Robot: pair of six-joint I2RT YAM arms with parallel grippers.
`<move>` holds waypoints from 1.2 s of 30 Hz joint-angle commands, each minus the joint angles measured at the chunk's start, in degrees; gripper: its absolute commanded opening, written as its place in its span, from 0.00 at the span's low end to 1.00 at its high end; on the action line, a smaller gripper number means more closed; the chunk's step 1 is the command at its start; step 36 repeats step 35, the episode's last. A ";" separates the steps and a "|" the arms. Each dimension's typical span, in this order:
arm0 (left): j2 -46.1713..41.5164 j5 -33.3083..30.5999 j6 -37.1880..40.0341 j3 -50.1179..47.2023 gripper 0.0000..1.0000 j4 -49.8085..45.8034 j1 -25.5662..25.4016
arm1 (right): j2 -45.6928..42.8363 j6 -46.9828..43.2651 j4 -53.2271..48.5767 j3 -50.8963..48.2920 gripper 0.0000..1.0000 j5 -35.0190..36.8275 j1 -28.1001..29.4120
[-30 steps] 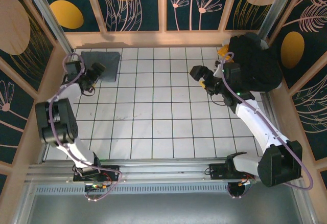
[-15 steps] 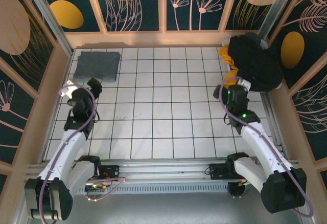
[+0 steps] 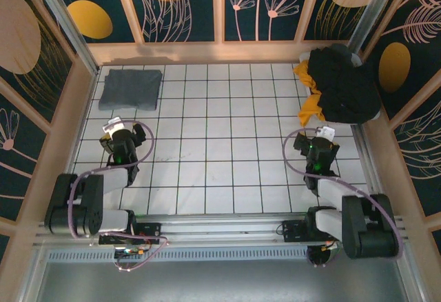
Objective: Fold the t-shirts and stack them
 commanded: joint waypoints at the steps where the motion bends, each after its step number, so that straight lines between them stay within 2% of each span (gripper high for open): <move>1: 3.27 2.61 3.80 1.85 0.99 12.24 1.55 | 4.66 -0.67 14.60 1.76 0.99 -8.14 -3.53; 3: 3.47 4.58 4.22 1.32 0.99 13.71 1.96 | 7.79 -0.74 18.92 2.33 0.99 -9.73 -4.58; 4: 3.07 6.53 5.18 -0.90 0.99 17.43 1.96 | 9.20 -0.39 20.56 2.79 0.99 -10.66 -5.05; 5: 2.60 8.05 5.68 -3.25 0.99 22.40 1.96 | 10.34 -0.11 22.24 3.04 0.99 -11.51 -5.36; 7: 3.95 6.89 5.12 -11.14 0.99 35.11 1.98 | 12.32 -0.89 25.14 3.21 0.99 -13.17 -5.34; 9: 7.67 6.37 4.96 -13.48 0.99 45.22 2.04 | 14.75 -1.12 30.24 1.78 0.99 -13.64 -5.60; 10: 7.37 6.52 4.99 -12.12 0.99 43.01 2.04 | 16.08 -0.97 32.72 1.12 0.99 -14.08 -5.84; 12: 6.37 7.73 5.51 -7.43 0.99 32.02 2.04 | 17.82 -2.04 33.62 1.55 0.99 -15.51 -5.43; 14: 6.90 9.39 6.39 -5.39 0.99 28.61 1.85 | 21.52 -2.42 39.59 0.33 0.99 -15.21 -5.12; 15: 7.09 9.38 6.37 -5.69 0.99 29.57 1.82 | 20.51 -2.42 35.96 1.13 0.99 -14.02 -4.61; 23: 6.96 9.27 6.51 -5.57 0.99 29.10 1.85 | 21.05 -4.25 35.80 1.80 0.99 -10.93 -2.34; 36: 7.04 8.65 6.71 -5.50 0.99 29.06 1.52 | 21.08 -4.42 35.21 2.08 0.99 -12.44 -2.66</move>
